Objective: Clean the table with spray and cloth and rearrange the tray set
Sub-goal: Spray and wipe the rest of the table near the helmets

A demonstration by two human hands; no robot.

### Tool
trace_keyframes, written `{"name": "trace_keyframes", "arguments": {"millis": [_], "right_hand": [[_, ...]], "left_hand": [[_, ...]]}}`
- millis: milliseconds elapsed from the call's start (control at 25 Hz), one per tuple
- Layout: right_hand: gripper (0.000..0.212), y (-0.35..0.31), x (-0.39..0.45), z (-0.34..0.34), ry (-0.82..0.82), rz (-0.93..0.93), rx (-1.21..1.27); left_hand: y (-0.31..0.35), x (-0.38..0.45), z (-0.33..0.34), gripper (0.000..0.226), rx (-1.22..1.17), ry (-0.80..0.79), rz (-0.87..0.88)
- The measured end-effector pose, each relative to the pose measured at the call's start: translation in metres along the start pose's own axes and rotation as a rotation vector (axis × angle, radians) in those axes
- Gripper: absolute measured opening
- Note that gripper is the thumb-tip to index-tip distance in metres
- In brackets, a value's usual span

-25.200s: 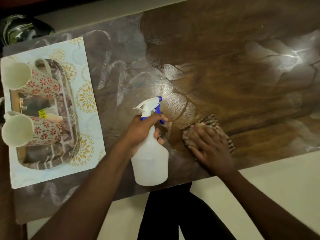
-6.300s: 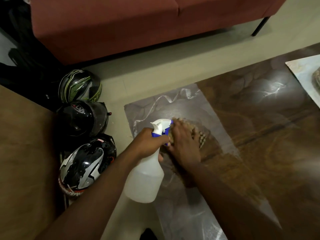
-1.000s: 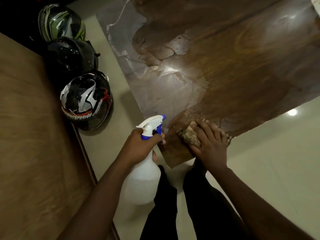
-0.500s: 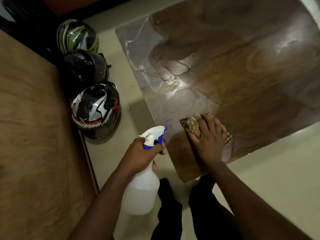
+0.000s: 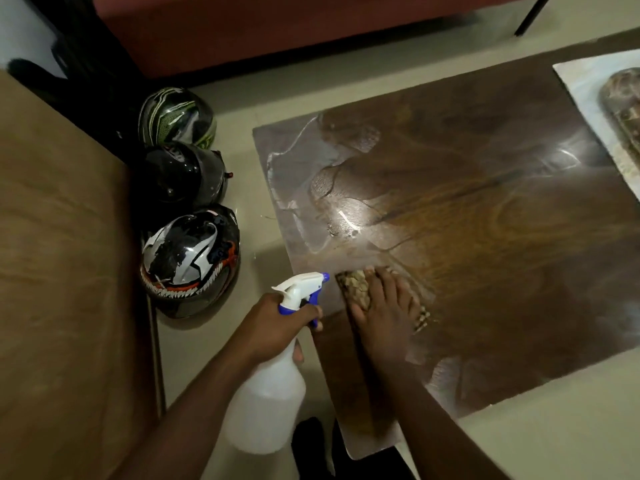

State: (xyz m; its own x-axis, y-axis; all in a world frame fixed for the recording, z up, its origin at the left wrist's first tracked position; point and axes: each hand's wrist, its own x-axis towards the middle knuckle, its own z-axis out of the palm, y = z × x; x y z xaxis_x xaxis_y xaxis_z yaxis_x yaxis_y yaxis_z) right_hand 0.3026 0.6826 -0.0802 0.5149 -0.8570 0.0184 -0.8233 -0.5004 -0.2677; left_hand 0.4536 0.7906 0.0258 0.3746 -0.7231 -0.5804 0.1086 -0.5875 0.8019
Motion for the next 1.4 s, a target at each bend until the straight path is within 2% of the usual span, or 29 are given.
{"name": "trace_keyframes", "arguments": {"millis": [80, 120, 160, 200, 280, 360, 400, 480, 560, 600, 640, 760, 840, 1000, 1040, 1120, 1200, 1240, 1320, 1400], "right_hand": [[0.054, -0.021, -0.015, 0.011, -0.038, -0.346, 0.05], [0.055, -0.009, -0.025, 0.01, -0.065, -0.497, 0.045], [0.057, 0.012, -0.026, 0.005, -0.066, -0.558, 0.017], [0.058, 0.03, -0.021, -0.001, -0.029, -0.528, -0.005], [0.058, 0.054, 0.013, -0.009, 0.042, -0.263, -0.039], [0.056, 0.037, 0.045, -0.005, 0.053, -0.024, -0.038], [0.055, 0.016, 0.052, 0.001, 0.054, -0.026, -0.021], [0.055, -0.02, 0.044, 0.014, -0.005, -0.241, 0.054], [0.056, -0.012, 0.033, 0.016, -0.068, -0.506, 0.051], [0.057, 0.002, 0.039, 0.014, -0.067, -0.52, 0.041], [0.058, 0.014, 0.05, 0.011, -0.032, -0.446, 0.019], [0.056, 0.014, 0.089, 0.001, 0.052, -0.009, -0.012], [0.056, -0.007, 0.094, 0.006, 0.04, 0.074, 0.002], [0.056, -0.009, 0.05, 0.008, 0.016, -0.194, -0.031], [0.056, -0.004, 0.052, 0.005, 0.023, -0.211, -0.04], [0.056, -0.019, 0.078, 0.007, 0.044, -0.037, -0.06], [0.055, -0.062, 0.115, 0.022, 0.057, 0.12, -0.032], [0.054, -0.083, 0.126, 0.029, 0.052, 0.079, -0.018], [0.052, -0.103, 0.126, 0.039, 0.012, -0.143, 0.001], [0.051, -0.089, 0.124, 0.034, -0.063, -0.355, -0.003]], "left_hand": [[0.006, 0.018, 0.001, 0.039, 0.016, 0.046, 0.017], [0.011, 0.028, 0.004, 0.037, 0.04, 0.064, 0.019], [0.017, 0.035, 0.006, 0.034, 0.046, 0.066, 0.014], [0.02, 0.036, 0.005, 0.032, 0.019, 0.064, -0.001], [0.03, 0.045, 0.002, 0.024, -0.017, 0.052, -0.031], [0.04, 0.052, 0.003, 0.012, 0.021, 0.046, -0.087], [0.044, 0.055, 0.003, 0.011, 0.038, 0.053, -0.107], [0.048, 0.06, 0.002, 0.016, 0.093, 0.089, -0.135], [0.051, 0.067, -0.003, 0.019, 0.118, 0.106, -0.123], [0.051, 0.071, -0.007, 0.019, 0.116, 0.094, -0.124], [0.051, 0.075, -0.012, 0.018, 0.116, 0.08, -0.122], [0.051, 0.092, -0.024, 0.026, 0.197, 0.147, -0.127], [0.05, 0.106, -0.034, 0.028, 0.208, 0.174, -0.118], [0.051, 0.127, -0.055, 0.032, 0.173, 0.07, -0.1], [0.05, 0.132, -0.062, 0.03, 0.185, 0.071, -0.098], [0.048, 0.144, -0.081, 0.029, 0.213, 0.096, -0.096], [0.048, 0.156, -0.098, 0.032, 0.195, 0.051, -0.099], [0.05, 0.16, -0.104, 0.034, 0.18, 0.014, -0.094], [0.05, 0.166, -0.115, 0.037, 0.169, -0.01, -0.108], [0.053, 0.172, -0.13, 0.03, 0.16, -0.003, -0.135]]}}
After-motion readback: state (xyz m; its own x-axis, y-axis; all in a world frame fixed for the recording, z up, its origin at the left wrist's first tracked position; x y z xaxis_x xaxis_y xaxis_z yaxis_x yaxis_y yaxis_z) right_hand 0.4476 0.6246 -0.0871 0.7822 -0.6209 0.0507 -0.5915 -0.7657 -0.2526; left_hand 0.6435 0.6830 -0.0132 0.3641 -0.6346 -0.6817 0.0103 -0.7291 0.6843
